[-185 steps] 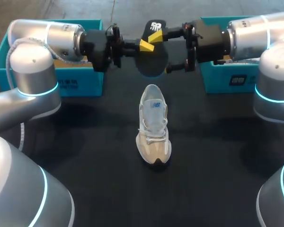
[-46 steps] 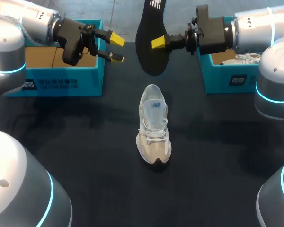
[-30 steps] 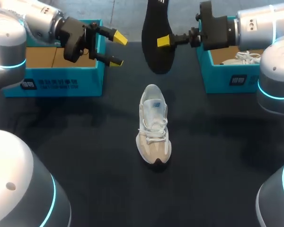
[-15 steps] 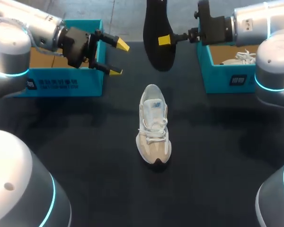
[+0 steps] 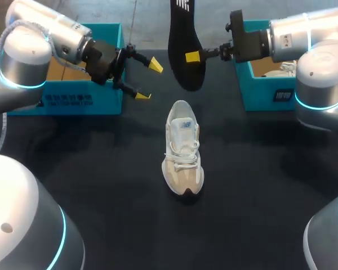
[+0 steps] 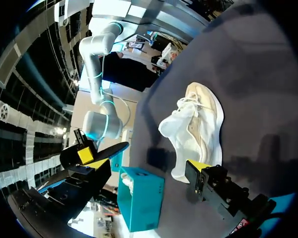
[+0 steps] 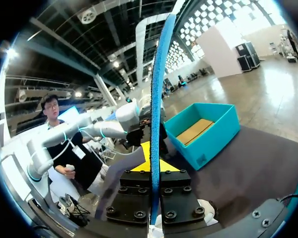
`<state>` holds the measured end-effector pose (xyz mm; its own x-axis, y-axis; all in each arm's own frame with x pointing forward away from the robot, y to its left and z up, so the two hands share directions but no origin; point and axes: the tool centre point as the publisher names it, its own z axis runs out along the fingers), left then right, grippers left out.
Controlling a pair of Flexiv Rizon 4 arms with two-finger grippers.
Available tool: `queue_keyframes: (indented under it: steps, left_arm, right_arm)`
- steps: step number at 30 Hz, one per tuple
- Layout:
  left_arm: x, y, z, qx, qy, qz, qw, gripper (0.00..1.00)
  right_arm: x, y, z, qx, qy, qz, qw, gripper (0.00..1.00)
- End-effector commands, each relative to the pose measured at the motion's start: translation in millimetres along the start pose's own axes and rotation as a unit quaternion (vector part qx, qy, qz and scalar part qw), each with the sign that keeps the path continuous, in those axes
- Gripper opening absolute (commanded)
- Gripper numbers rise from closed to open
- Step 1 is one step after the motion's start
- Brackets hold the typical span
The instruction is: Take the shoe out of the shoebox, open the shoe tongue, remove and reinsert the insole, then place the shoe into the shoebox
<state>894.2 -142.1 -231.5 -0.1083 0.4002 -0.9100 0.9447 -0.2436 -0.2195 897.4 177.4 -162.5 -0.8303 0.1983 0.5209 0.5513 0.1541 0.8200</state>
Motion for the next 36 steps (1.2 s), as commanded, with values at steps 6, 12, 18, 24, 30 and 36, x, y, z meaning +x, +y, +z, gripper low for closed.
queue_keyframes:
  steps: [6, 12, 18, 24, 30, 36]
  left_arm:
    - [14.3, 7, 5, 0.021, 0.012, -0.015, 1.0, 1.0]
    - [21.9, 10, 11, 0.021, 0.035, -0.021, 0.999, 1.0]
    - [24.5, 11, 13, -0.009, 0.043, -0.031, 0.999, 1.0]
    - [27.4, 11, 18, -0.032, 0.044, -0.047, 0.997, 1.0]
    - [30.3, 14, 22, -0.041, 0.05, -0.061, 0.996, 1.0]
    - [37.5, 12, 24, -0.044, 0.046, -0.075, 0.995, 1.0]
  right_arm:
    - [-2.4, 0.4, 3, 0.0, 0.001, 0.0, 1.0, 0.0]
    - [-2.4, 0.4, 3, 0.0, 0.001, 0.0, 1.0, 0.0]
    - [-11.5, -10.2, 12, 0.008, -0.013, -0.058, 0.998, 0.0]
    - [-25.4, -25.0, 16, 0.005, -0.005, -0.074, 0.997, 0.0]
    - [-37.1, -36.6, 18, 0.008, 0.014, -0.075, 0.997, 0.0]
    - [-41.7, -45.4, 22, 0.008, 0.022, -0.086, 0.996, 0.0]
